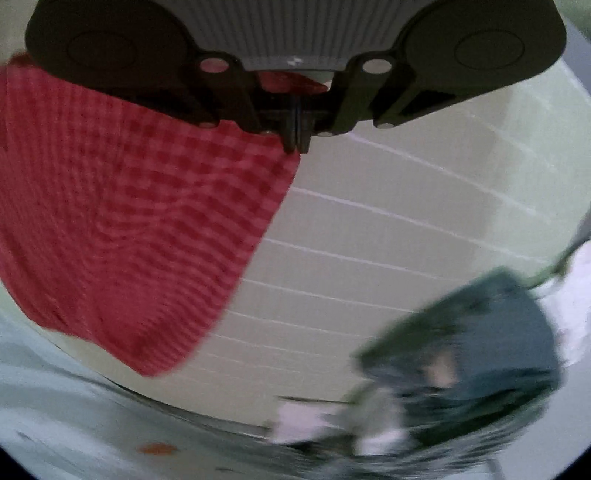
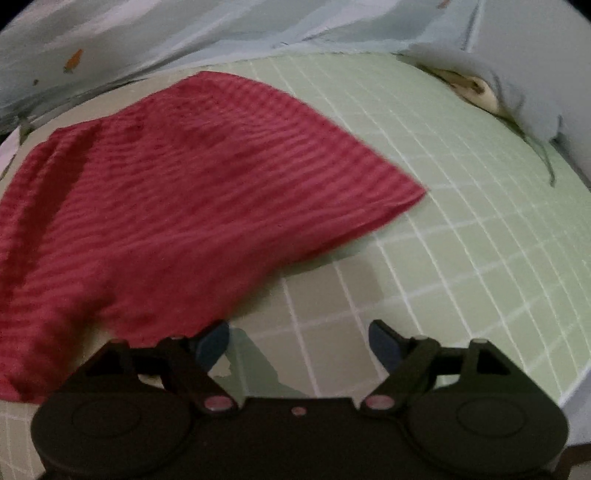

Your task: Fold clothes

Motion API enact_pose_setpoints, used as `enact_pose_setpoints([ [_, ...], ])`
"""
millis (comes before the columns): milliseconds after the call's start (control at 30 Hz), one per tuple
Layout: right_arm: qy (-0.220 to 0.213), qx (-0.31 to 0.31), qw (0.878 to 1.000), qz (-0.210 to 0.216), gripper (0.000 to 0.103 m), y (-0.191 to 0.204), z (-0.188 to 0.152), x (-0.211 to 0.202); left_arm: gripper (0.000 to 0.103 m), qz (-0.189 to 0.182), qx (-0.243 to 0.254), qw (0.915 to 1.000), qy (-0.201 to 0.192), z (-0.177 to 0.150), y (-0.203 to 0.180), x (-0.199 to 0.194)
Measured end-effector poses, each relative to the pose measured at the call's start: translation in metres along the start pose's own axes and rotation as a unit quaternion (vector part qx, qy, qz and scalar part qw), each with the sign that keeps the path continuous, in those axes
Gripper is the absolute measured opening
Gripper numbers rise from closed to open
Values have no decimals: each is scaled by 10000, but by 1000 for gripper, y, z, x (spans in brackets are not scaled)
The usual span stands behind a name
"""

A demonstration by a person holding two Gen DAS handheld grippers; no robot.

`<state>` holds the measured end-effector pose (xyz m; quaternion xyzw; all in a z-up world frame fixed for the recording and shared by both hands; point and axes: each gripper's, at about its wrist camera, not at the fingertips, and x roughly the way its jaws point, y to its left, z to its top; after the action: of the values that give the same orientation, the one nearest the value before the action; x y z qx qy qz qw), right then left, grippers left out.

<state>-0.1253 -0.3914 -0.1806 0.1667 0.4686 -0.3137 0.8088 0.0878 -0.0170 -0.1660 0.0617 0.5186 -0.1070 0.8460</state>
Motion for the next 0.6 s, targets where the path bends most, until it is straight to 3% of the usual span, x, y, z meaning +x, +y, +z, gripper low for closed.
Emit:
enact_pose_setpoints([
  [167,58,-16,10000,69,85,-3,-4,-9,1,-195,-645,9977,52,6,33,-3],
  [300,64,-159,9998,140,85,-10,-1,-12,0,-199,-610,9979,-93,8,23,-16],
  [400,48,-194,9996,185,85,-20,2,-14,0,-341,-484,9978,-291,15,0,-26],
  [600,38,-107,9997,225,87,-57,19,-10,0,-1027,185,9924,-658,18,-95,-56],
])
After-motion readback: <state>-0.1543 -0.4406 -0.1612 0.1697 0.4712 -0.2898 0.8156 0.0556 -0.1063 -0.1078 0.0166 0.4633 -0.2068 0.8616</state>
